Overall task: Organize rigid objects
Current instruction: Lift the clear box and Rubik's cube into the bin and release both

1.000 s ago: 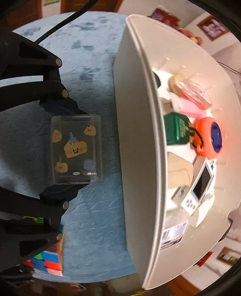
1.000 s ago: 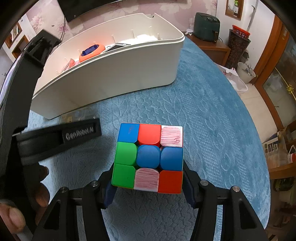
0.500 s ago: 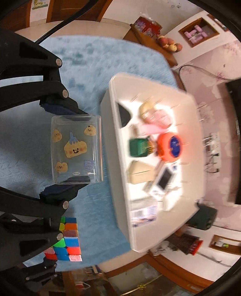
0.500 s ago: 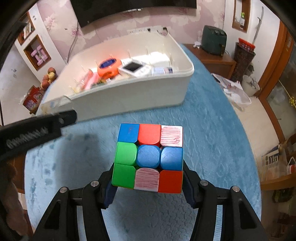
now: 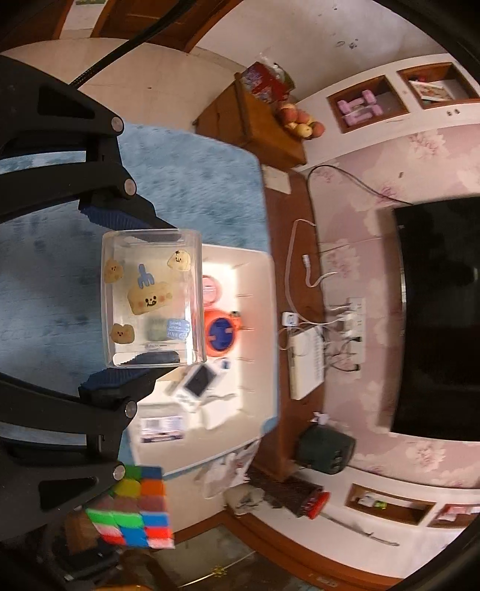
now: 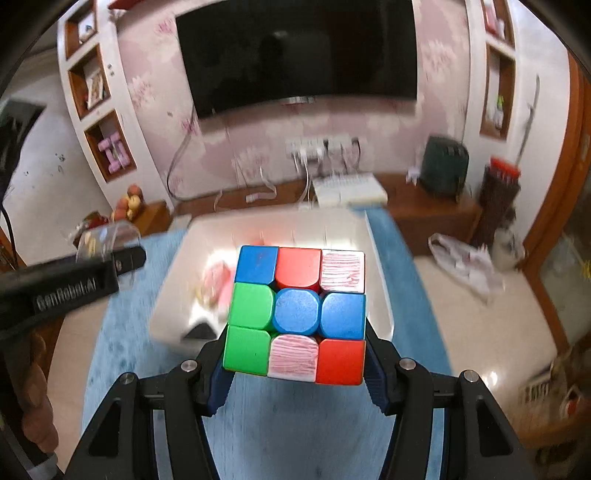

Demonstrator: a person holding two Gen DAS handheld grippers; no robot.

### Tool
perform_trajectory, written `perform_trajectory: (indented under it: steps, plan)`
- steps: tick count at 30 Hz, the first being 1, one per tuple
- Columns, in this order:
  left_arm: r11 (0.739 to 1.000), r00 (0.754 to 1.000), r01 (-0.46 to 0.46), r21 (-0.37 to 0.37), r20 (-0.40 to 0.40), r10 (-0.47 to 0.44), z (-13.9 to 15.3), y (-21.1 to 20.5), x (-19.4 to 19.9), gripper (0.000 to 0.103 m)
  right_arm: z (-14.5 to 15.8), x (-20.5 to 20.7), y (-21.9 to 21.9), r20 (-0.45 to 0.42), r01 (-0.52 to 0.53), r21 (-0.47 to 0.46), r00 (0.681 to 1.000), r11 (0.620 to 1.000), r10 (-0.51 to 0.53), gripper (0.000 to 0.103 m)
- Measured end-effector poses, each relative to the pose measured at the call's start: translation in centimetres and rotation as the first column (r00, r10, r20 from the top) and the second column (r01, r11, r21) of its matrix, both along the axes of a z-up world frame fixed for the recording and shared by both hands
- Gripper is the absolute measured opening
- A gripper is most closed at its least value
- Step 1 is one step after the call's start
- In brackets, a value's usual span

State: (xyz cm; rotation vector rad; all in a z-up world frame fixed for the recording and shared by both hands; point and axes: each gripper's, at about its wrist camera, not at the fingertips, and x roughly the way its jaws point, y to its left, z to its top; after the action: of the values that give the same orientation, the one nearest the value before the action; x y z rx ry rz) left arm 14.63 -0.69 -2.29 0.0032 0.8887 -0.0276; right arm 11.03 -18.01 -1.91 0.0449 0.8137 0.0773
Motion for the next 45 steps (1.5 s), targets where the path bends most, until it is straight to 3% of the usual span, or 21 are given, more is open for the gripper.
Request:
perform_trajectory:
  steps: [4, 8, 17, 22, 24, 27, 31, 36, 45]
  plan:
    - [1.000, 1.000, -0.011, 0.005, 0.029, 0.011, 0.6, 0.0, 1.9, 0.064, 0.8, 3.8, -0.1, 0.035, 0.007, -0.025, 0.999, 1.000, -0.006, 0.060]
    - [0.999, 0.999, -0.034, 0.038, 0.028, 0.033, -1.4, -0.5, 4.5, 0.064, -1.8, 7.5, -0.5, -0.029, 0.015, -0.018, 0.999, 1.000, -0.016, 0.060]
    - [0.994, 0.983, -0.057, 0.090, -0.168, 0.071, -11.2, -0.9, 9.8, 0.064, -11.6, 11.9, 0.1, -0.276, -0.019, -0.030, 0.961, 0.999, 0.009, 0.060]
    - [0.993, 0.959, -0.051, 0.105, -0.273, 0.078, -15.2, -1.2, 10.5, 0.065, -14.4, 11.5, 1.0, -0.358, -0.065, -0.038, 0.932, 0.997, 0.047, 0.060]
    - [0.994, 0.950, -0.062, 0.087, -0.299, 0.085, -15.7, -1.1, 10.5, 0.065, -14.5, 11.2, 1.4, -0.356, -0.098, -0.045, 0.931, 0.994, 0.075, 0.065]
    - [0.996, 0.941, -0.069, 0.063, -0.328, 0.086, -15.9, -1.0, 10.1, 0.065, -13.9, 10.4, 2.2, -0.325, -0.136, -0.087, 0.940, 0.987, 0.101, 0.069]
    - [0.995, 0.946, -0.067, 0.071, -0.313, 0.086, -15.1, -1.4, 9.2, 0.078, -12.5, 9.3, 2.5, -0.295, -0.146, -0.083, 0.949, 0.986, 0.115, 0.070]
    - [0.997, 0.955, -0.071, 0.032, -0.288, 0.077, -13.1, -1.2, 7.8, 0.079, -10.7, 7.7, 2.1, -0.267, -0.140, -0.058, 0.956, 0.988, 0.120, 0.070]
    - [0.996, 0.978, -0.090, 0.026, -0.184, 0.093, -7.5, 0.2, 2.9, 0.079, -6.3, 3.2, 2.0, -0.207, -0.121, -0.029, 0.972, 0.992, 0.112, 0.070]
